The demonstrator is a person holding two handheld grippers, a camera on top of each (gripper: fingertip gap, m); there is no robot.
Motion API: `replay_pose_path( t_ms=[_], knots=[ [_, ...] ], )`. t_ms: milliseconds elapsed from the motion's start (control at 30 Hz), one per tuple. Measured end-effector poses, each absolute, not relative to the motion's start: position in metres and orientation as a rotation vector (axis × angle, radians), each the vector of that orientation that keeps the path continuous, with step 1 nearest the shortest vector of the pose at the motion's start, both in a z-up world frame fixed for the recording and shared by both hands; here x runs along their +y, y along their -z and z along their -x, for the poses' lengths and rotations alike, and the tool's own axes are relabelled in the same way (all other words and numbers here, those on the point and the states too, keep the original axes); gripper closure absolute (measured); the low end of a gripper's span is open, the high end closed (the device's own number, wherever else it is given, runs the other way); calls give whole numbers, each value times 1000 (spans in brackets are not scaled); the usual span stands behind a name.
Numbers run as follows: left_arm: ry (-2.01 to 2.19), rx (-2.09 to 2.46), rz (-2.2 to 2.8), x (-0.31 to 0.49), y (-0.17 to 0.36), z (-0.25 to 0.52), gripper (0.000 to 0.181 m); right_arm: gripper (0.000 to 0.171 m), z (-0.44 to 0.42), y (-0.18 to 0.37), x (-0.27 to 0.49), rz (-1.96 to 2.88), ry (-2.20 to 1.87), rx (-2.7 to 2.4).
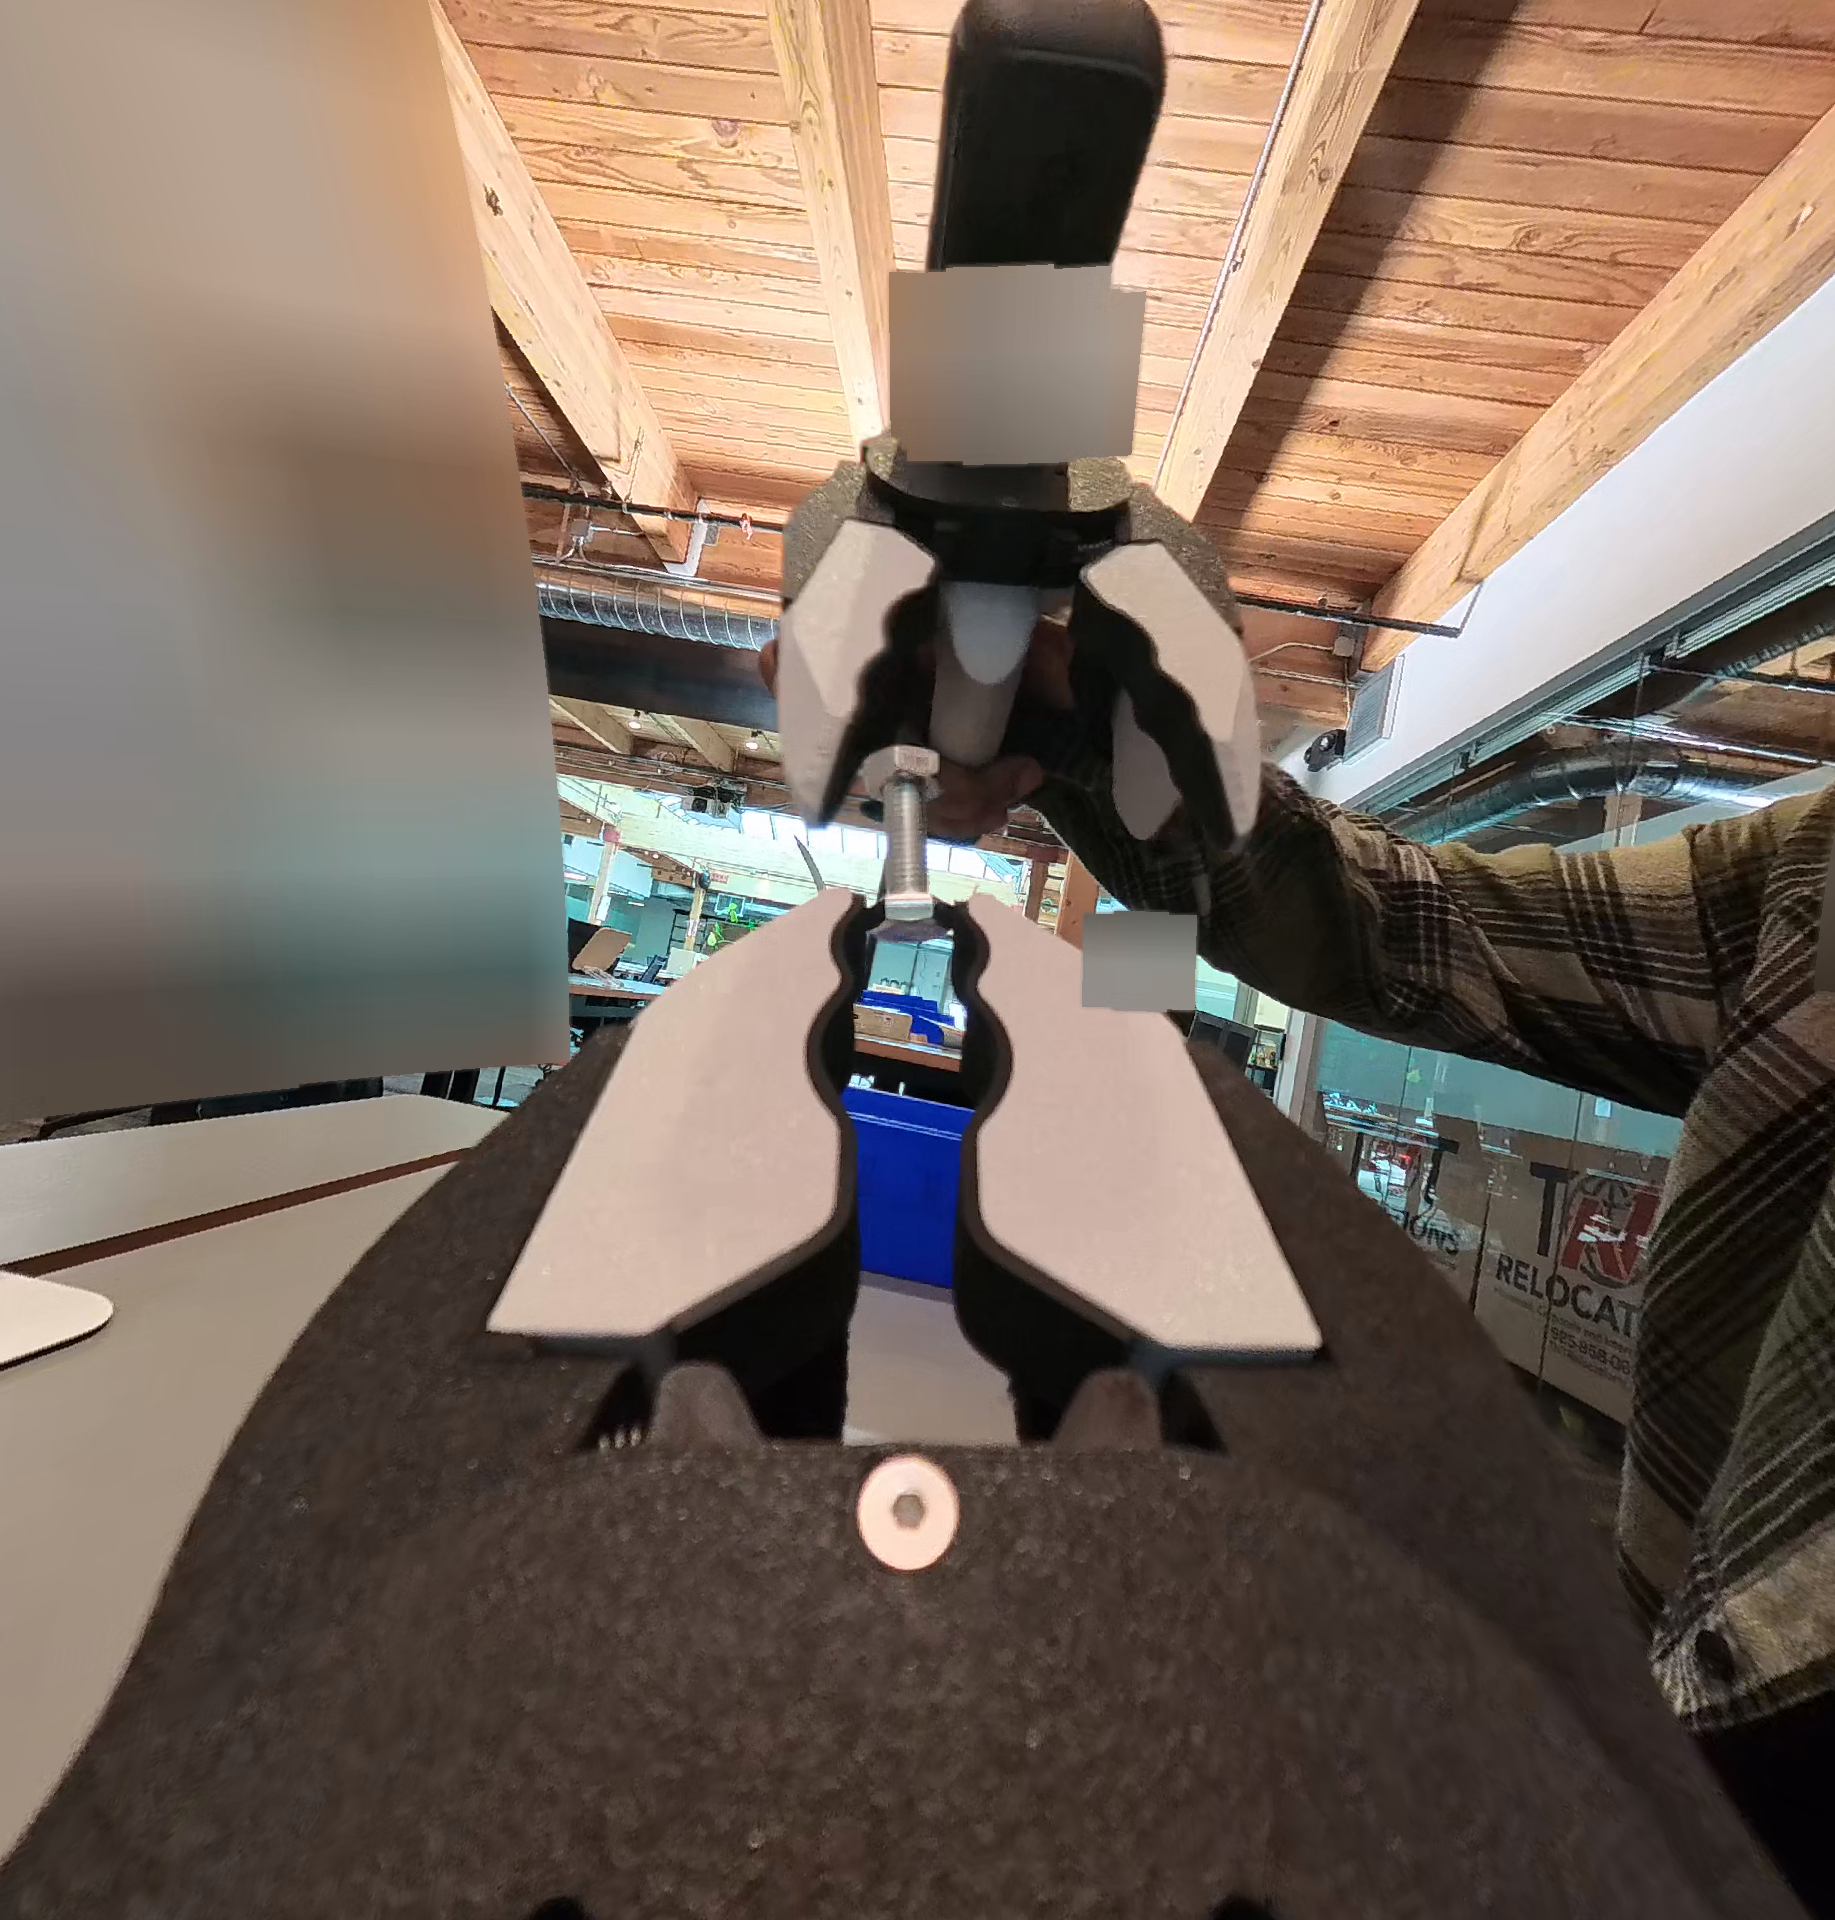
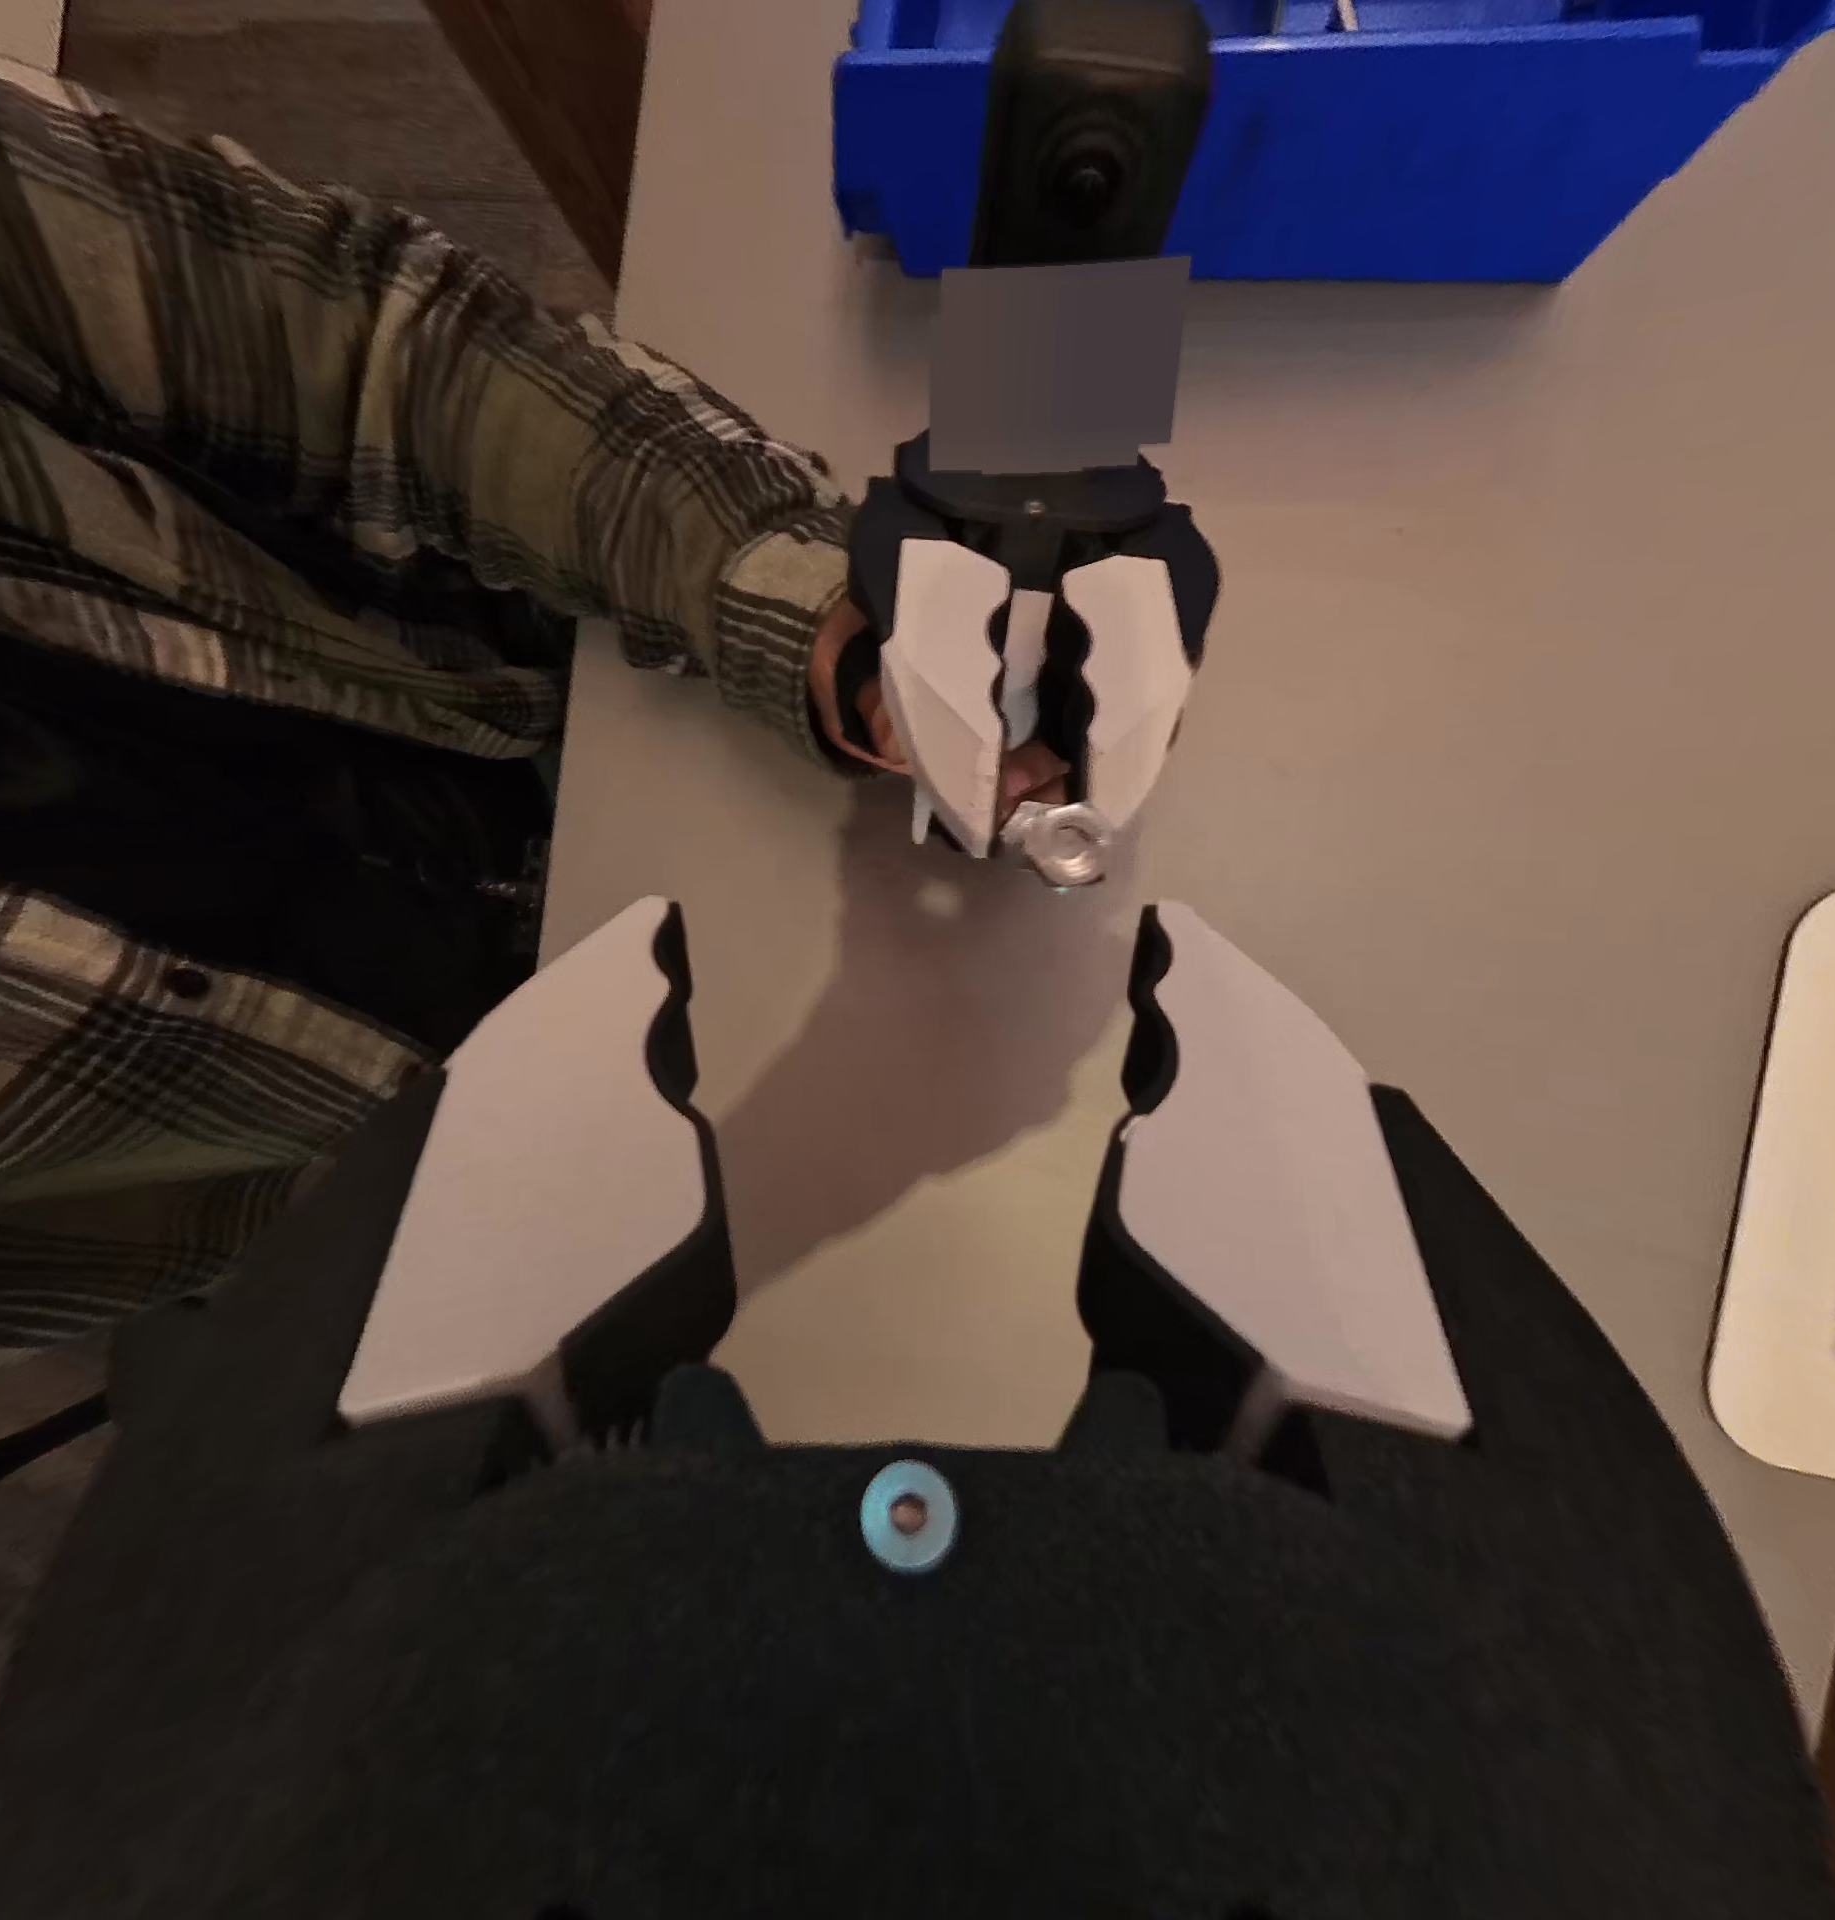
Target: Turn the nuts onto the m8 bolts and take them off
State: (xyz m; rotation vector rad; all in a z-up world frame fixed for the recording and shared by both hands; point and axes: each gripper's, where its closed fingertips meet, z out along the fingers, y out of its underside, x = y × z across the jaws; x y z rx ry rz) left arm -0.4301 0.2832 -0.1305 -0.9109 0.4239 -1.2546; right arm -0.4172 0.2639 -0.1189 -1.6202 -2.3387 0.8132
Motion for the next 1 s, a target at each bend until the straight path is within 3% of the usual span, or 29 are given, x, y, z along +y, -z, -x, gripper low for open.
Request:
replay_pose_path(
  t_ms=[533, 1000],
  knots=[
    [1257, 416, 906, 283, 130, 432, 167, 94, 413, 118, 251, 1627, -876, -2395],
    [1256, 435, 906, 282, 130, 428, 167, 87, 419, 115, 253, 1613, -854, -2378]
  ],
)
